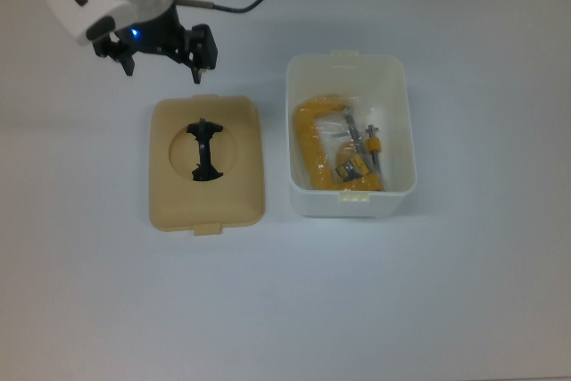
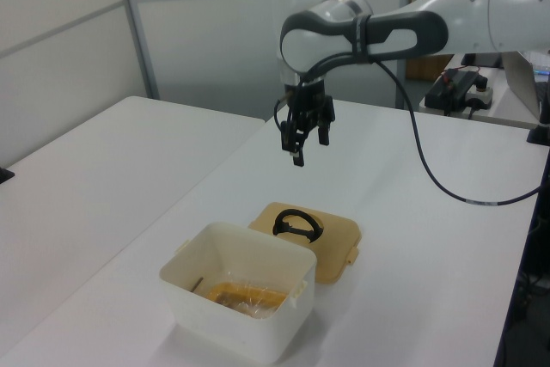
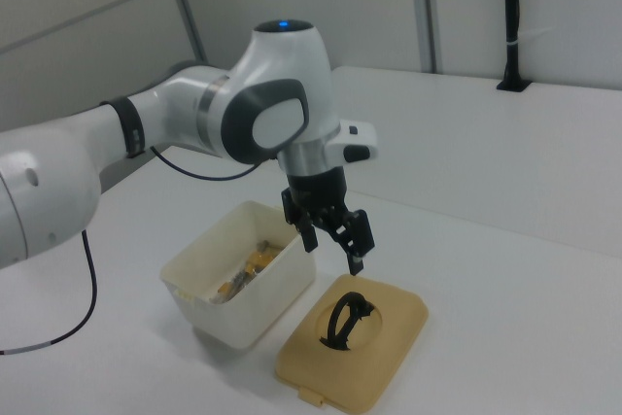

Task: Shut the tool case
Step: 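Move the open gripper over the black handle of the tan lid, then lower the gripper and close it on the black lid handle, then lift the tan lid and carry it over the white box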

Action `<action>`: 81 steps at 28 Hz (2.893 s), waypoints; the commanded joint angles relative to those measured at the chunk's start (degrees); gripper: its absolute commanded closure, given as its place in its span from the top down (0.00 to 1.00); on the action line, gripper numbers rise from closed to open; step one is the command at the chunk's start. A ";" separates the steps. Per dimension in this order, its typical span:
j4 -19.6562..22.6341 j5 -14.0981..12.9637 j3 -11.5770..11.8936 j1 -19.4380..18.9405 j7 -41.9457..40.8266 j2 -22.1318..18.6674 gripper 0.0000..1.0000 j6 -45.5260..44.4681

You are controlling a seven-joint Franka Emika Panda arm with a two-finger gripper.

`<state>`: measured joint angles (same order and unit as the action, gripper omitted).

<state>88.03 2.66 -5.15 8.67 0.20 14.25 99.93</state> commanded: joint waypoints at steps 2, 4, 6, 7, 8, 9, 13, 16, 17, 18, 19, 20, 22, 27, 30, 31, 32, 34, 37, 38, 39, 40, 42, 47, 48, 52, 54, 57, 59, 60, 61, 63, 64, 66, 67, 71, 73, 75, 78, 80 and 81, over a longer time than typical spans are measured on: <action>1.97 1.82 0.49 -0.76 -1.17 1.40 1.00 4.13; 1.97 2.09 0.49 -1.02 -1.08 2.45 1.00 4.92; 1.97 2.09 0.49 -1.02 -0.82 2.71 1.00 5.53; 2.05 2.09 0.49 -1.02 -0.82 2.72 1.00 5.80; 2.84 2.09 0.49 -1.02 -0.73 2.89 1.00 6.41; 3.28 2.09 0.49 -1.02 -0.64 2.89 1.00 6.85; 4.42 2.18 0.49 -1.99 -0.55 2.89 1.00 8.35; 5.65 2.26 0.49 -2.60 -0.29 3.16 1.00 9.84; 6.01 2.26 0.49 -2.87 -0.29 3.24 1.00 10.11; 6.27 2.35 0.49 -3.22 -0.29 3.24 1.00 10.46; 7.06 2.70 0.49 -3.48 -0.20 3.24 1.00 10.98; 7.41 3.05 0.49 -3.66 -0.11 3.24 1.00 11.07; 8.11 3.41 0.49 -4.10 0.41 3.24 1.00 11.25; 8.73 4.11 0.49 -4.71 1.38 4.30 1.00 12.13; 8.73 4.29 0.49 -4.71 1.38 5.26 1.00 13.18; 8.82 4.37 0.49 -4.71 1.56 5.53 1.00 13.45; 8.91 4.55 0.49 -4.71 1.91 5.70 1.00 13.71; 9.00 5.07 0.49 -4.71 2.70 6.05 1.00 14.41; 9.00 6.57 0.49 -5.24 4.63 7.46 1.00 15.47; 9.00 6.92 0.49 -5.50 5.07 7.72 1.00 15.73; 9.00 7.27 0.49 -5.77 5.51 8.07 1.00 15.91; 9.00 7.62 0.49 -5.86 6.12 8.60 0.99 16.26; 9.00 7.80 0.49 -5.94 6.22 8.87 0.91 16.35; 9.00 7.98 0.49 -7.26 6.30 9.22 0.47 16.44; 8.91 7.98 0.49 -7.26 6.39 9.22 0.43 16.35; 8.47 7.89 0.49 -7.35 6.39 9.22 0.20 16.35; 8.38 7.80 0.49 -7.35 6.57 9.22 0.14 16.35; 8.21 7.80 0.49 -7.35 7.36 9.13 0.10 16.44; 8.21 7.80 0.49 -7.26 7.45 8.96 0.10 16.44; 8.03 7.80 0.49 -7.26 7.45 8.87 0.10 16.35; 7.42 7.80 0.49 -7.18 7.36 8.69 0.10 16.26; 7.42 7.80 0.49 -6.91 7.36 8.43 0.09 16.26; 7.33 7.80 0.49 -6.82 7.36 8.43 0.09 16.26; 7.33 7.80 0.75 -6.73 7.36 8.43 0.07 16.26; 7.33 7.80 0.84 -6.73 7.36 8.43 0.07 16.26; 7.33 7.71 0.93 -6.65 7.01 7.90 0.07 16.08; 7.33 7.71 0.93 -6.47 6.83 7.46 0.06 15.73; 7.41 7.63 0.93 -6.38 6.74 6.94 0.05 15.65; 7.42 7.54 0.93 -6.30 6.66 6.23 0.02 15.47; 7.42 7.36 0.93 -5.86 6.66 5.71 0.01 14.94; 7.42 7.36 0.93 -5.59 6.57 5.44 0.01 14.68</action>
<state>94.40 9.43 -4.40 2.41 6.19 22.24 115.04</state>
